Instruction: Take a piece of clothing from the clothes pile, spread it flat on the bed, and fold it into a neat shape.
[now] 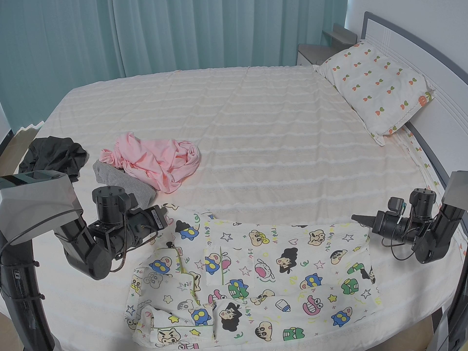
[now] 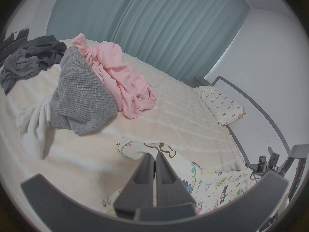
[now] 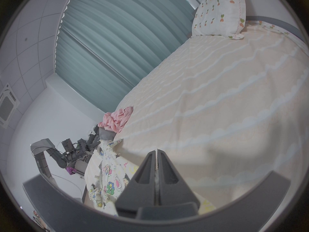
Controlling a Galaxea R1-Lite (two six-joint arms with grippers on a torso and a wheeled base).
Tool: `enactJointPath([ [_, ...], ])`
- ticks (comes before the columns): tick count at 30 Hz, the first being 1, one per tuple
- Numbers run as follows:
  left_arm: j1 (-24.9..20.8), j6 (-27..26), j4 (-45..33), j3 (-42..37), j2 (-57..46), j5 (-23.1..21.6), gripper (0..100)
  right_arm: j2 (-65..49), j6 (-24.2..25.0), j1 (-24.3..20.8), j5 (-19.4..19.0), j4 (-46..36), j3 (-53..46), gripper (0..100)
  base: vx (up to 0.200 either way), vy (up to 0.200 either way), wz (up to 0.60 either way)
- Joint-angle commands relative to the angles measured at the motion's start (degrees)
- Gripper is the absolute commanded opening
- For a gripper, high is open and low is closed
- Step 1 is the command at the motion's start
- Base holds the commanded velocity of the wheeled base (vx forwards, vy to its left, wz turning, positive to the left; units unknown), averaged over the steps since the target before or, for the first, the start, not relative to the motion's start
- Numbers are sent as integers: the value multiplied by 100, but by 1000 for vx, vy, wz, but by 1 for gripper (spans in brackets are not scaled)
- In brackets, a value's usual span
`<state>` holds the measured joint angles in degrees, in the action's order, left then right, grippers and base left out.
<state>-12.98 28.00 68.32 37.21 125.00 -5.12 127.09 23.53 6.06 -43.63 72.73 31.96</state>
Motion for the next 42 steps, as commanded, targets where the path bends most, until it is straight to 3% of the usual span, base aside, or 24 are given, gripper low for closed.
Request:
enactJointPath([
  [1, -11, -40, -3, -284, -231, -24, 0, -149, -76, 53, -32, 4, -217, 0, 0, 0, 0],
  [6, -38, -49, -82, -688, -600, -464, 0, -140, -402, 88, -75, 4, -507, 0, 0, 0, 0],
  [14, -55, -480, 24, -1374, -688, -481, 0, -158, -911, 115, -199, 4, -946, 0, 0, 0, 0],
  [18, -73, -524, 50, -1831, -784, -499, 0, -140, -1360, 141, -207, 4, -1298, 0, 0, 0, 0],
  [23, -134, -533, 208, -2147, -776, -499, 0, -132, -1579, 194, -207, 4, -1439, 0, 0, 0, 0],
  [32, -583, -506, 393, -2877, -582, -490, 0, 123, -2221, 220, -207, -4, -1808, 0, 0, 0, 0],
  [42, -653, -480, 411, -3184, -266, -490, 0, 299, -2388, 282, -199, -4, -1983, 0, 0, 0, 0],
])
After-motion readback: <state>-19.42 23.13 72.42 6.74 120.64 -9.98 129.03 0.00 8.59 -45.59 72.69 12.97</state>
